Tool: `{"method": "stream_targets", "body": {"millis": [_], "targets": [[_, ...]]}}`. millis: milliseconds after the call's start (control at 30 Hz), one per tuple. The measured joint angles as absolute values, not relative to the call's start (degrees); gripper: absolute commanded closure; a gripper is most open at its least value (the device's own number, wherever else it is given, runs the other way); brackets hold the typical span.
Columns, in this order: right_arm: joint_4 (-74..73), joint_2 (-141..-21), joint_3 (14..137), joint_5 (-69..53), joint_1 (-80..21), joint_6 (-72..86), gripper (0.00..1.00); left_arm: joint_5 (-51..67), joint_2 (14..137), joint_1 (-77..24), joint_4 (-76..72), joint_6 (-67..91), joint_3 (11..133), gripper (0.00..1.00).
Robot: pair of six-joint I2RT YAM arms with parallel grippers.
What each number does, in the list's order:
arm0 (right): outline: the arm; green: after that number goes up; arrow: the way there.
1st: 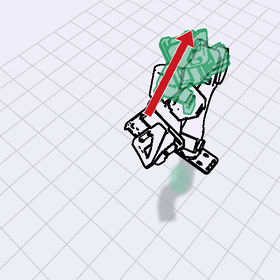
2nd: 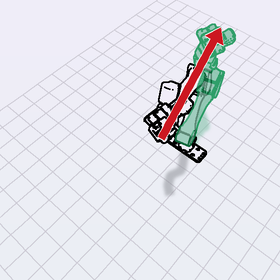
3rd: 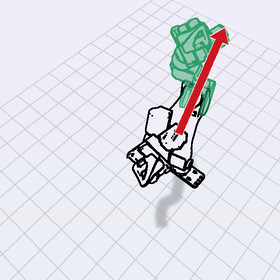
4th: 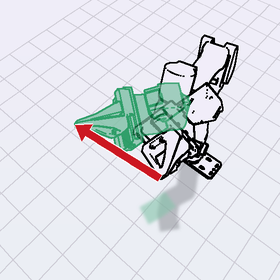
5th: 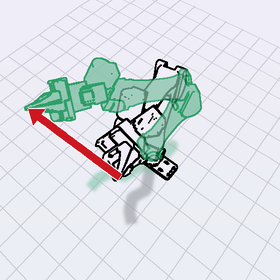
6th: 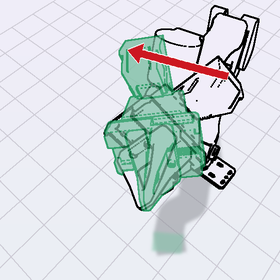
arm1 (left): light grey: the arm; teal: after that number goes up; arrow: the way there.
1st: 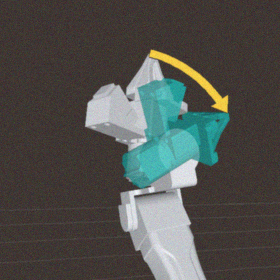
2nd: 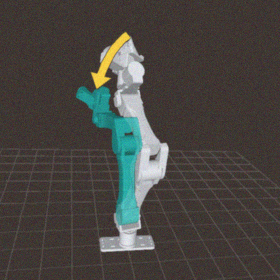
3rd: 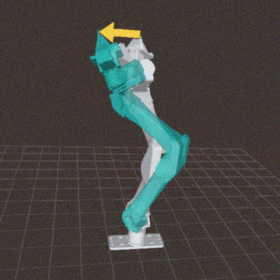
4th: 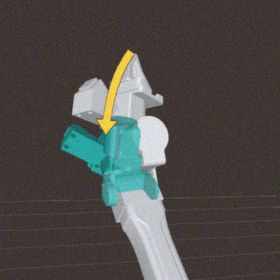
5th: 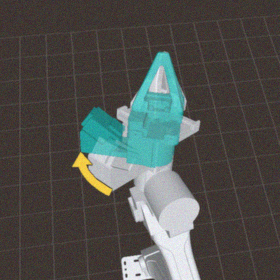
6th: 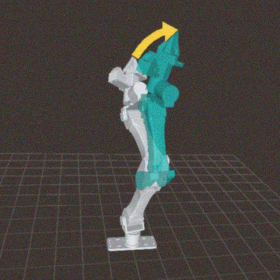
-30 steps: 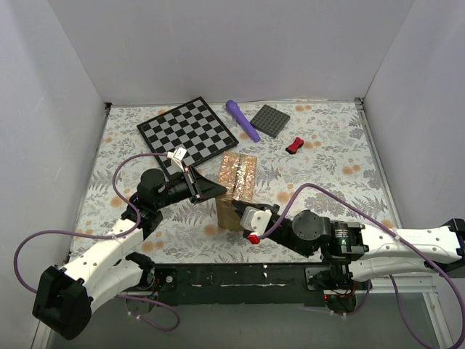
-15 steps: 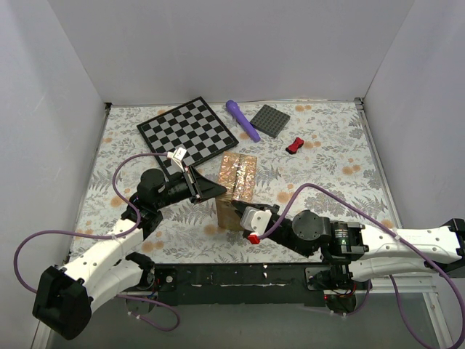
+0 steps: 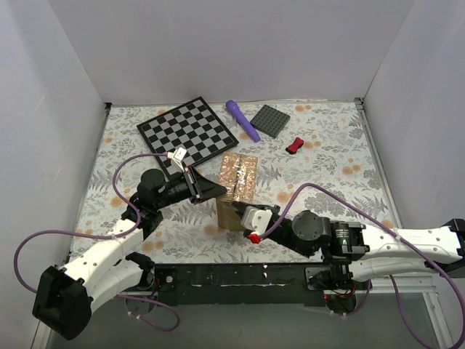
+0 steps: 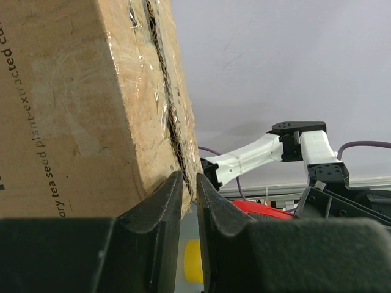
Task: Unpack the express box
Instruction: Adjust the express box at the center of the board.
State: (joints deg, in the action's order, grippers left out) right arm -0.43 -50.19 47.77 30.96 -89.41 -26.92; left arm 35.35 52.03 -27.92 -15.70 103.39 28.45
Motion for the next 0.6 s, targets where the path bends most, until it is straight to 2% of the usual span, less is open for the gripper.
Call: {"method": "stream_targets", "body": {"millis": [600], "targets": [[-6.3,-46.5,47.9,31.2,-89.6,-25.1,0.99,35.8,52.1,-28.1,-16.8,104.0,27.8,0.83]]}}
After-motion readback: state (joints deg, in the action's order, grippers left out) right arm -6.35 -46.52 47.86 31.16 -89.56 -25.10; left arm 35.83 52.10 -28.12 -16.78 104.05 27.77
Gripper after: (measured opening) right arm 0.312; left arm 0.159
